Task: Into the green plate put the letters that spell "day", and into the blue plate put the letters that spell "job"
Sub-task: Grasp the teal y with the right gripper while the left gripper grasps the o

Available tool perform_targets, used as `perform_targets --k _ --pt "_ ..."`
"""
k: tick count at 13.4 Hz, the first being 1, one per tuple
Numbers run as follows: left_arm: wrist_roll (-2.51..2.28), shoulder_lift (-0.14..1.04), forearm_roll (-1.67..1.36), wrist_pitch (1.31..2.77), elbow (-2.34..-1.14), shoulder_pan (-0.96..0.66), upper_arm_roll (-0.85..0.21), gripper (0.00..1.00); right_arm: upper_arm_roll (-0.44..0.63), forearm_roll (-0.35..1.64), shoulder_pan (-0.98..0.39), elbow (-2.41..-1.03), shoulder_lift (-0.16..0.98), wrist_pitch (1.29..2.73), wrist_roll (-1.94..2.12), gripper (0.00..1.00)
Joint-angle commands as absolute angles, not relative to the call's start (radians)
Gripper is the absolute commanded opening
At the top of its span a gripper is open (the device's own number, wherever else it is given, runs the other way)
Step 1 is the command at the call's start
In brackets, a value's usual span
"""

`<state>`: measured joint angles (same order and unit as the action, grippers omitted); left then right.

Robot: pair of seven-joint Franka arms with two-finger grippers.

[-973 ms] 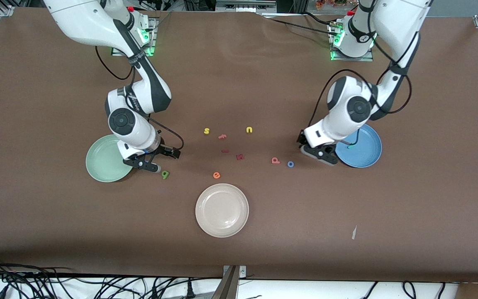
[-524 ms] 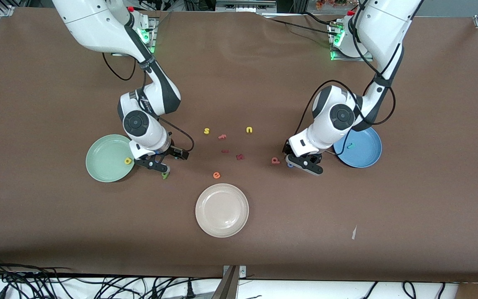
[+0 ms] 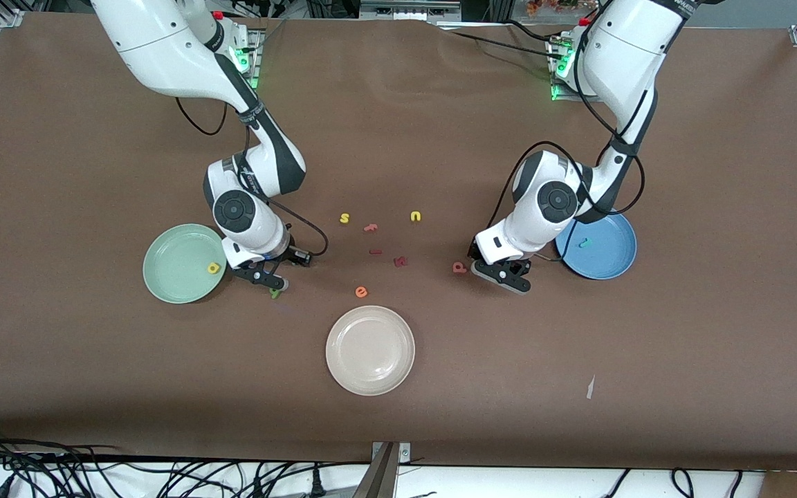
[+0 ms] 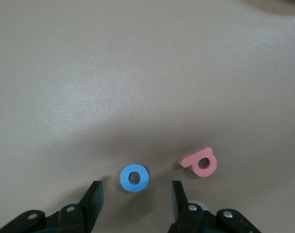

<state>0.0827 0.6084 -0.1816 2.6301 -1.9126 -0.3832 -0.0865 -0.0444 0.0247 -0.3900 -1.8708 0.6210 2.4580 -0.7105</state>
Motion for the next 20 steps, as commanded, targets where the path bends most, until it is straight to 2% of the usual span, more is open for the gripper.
perform_targets --k 1,4,6,10,13,20 --pt "0.084 0.630 -0.209 2.632 -1.890 -0.425 -0.048 0.65 -0.048 0.026 -0.394 -1.848 0.637 2.461 -0.727 0.38" --pt "0.084 0.650 -0.207 2.654 -1.890 -0.436 -0.046 0.65 -0.058 0.026 -0.394 -1.848 0.637 2.462 -0.759 0.25" --pt "0.084 0.649 -0.207 2.654 -1.890 -0.436 -0.041 0.63 -0.058 0.026 -0.394 -1.848 0.637 2.461 -0.759 0.20" --pt "0.084 0.650 -0.207 2.654 -1.888 -0.436 -0.040 0.51 -0.058 0.026 -0.391 -1.841 0.634 2.456 -0.744 0.15" --pt "0.084 0.653 -0.206 2.654 -1.888 -0.439 -0.038 0.46 -0.058 0.026 -0.382 -1.778 0.629 2.363 -0.739 0.09" --pt "0.084 0.657 -0.207 2.654 -1.876 -0.449 -0.023 0.42 -0.054 0.026 -0.330 -1.675 0.626 2.195 -0.668 0.06"
